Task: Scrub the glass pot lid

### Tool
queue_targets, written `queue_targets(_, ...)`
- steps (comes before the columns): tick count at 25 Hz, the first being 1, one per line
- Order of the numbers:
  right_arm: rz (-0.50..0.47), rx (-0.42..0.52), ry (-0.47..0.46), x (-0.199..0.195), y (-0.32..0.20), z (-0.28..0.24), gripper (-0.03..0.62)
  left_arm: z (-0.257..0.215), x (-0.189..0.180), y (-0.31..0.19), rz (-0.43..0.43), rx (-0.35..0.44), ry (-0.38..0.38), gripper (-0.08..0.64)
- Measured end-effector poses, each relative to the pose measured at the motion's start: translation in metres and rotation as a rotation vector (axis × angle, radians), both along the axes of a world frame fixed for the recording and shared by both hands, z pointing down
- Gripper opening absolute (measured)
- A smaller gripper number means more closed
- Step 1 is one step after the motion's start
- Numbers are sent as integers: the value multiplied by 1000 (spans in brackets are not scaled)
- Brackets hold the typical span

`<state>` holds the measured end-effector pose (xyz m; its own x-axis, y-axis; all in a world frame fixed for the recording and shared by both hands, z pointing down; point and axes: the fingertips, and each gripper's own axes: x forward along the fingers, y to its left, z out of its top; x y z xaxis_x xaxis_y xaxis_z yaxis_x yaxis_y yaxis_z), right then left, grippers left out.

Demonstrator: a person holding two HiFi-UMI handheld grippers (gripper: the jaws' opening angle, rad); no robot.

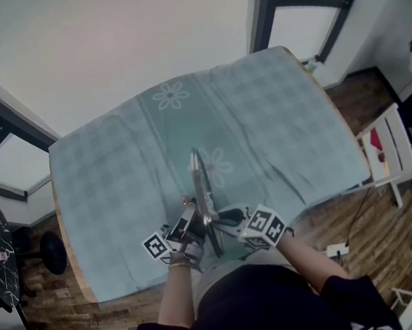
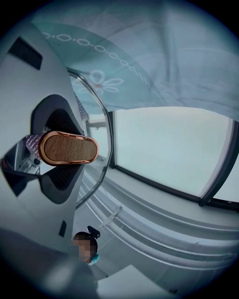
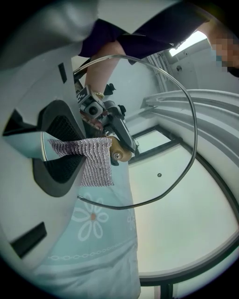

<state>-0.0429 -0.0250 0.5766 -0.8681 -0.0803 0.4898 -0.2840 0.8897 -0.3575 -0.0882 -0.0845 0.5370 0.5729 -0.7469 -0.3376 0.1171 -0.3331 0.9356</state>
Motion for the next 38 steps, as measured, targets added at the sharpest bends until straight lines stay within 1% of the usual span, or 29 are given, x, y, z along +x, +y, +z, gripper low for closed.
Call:
queue_targets(6, -44, -9, 9, 3, 19, 0, 83, 1, -2, 0, -11, -11, 13, 167)
queue_targets(21, -143, -36, 4, 14, 56, -10, 83, 2, -3, 0, -18, -12, 15, 167)
queue_targets(29, -176, -38, -5, 19, 70, -17, 83, 0, -2, -1, -24, -15, 13, 167)
queue_targets(33, -160, -31, -5, 25, 69, -18, 83, 1, -3, -2, -34, -20, 5, 167)
queue_targets(36, -82, -16, -9, 37, 54, -21, 83, -1, -5, -4, -50, -24, -11, 167)
queue_targets(38, -24, -21, -24, 47, 42, -25, 83, -4, -9, -6, -60, -18, -42, 167)
